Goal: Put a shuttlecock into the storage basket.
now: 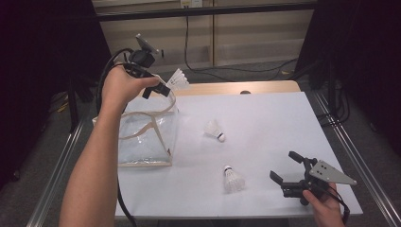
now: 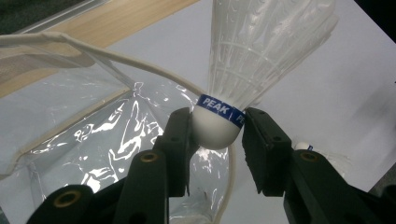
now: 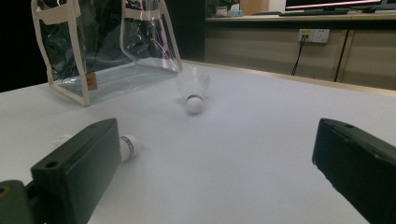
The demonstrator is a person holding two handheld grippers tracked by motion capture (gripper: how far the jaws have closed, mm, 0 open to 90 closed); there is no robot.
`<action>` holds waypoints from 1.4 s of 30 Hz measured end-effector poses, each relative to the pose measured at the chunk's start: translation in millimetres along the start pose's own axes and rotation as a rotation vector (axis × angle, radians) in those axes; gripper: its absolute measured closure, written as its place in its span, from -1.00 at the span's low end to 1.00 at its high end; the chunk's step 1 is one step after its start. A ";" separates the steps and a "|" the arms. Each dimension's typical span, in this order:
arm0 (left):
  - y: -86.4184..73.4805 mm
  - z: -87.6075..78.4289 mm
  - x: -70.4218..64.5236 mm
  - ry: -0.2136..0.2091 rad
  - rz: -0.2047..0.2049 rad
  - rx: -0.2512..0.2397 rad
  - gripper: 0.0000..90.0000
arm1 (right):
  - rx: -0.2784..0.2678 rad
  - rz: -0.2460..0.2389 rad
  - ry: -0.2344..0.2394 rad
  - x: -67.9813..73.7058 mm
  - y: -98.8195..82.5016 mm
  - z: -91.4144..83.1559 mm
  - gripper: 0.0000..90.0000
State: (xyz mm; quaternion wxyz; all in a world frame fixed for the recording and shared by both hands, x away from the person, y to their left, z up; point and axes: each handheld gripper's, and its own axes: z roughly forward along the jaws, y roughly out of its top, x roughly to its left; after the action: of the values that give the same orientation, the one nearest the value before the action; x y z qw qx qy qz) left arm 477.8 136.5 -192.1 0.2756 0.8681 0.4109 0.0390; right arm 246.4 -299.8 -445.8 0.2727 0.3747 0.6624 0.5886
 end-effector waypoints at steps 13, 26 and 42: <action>-3.2 -5.2 5.9 0.003 -0.015 -0.008 0.40 | 0.000 -0.003 0.000 -0.4 -0.3 0.2 -0.99; -6.5 -11.1 11.4 0.022 -0.025 -0.018 0.40 | 0.000 -0.009 -0.001 -0.3 0.1 -0.1 -0.98; -10.0 -17.2 16.5 0.038 -0.039 -0.022 0.40 | -0.005 -0.008 -0.002 -0.7 0.3 0.0 -0.99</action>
State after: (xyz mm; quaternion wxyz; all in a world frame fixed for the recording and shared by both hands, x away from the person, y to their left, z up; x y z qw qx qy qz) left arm 476.7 161.4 -185.3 0.2782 0.8560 0.4323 0.0547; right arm 246.8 -300.3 -445.6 0.2764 0.3720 0.6621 0.5889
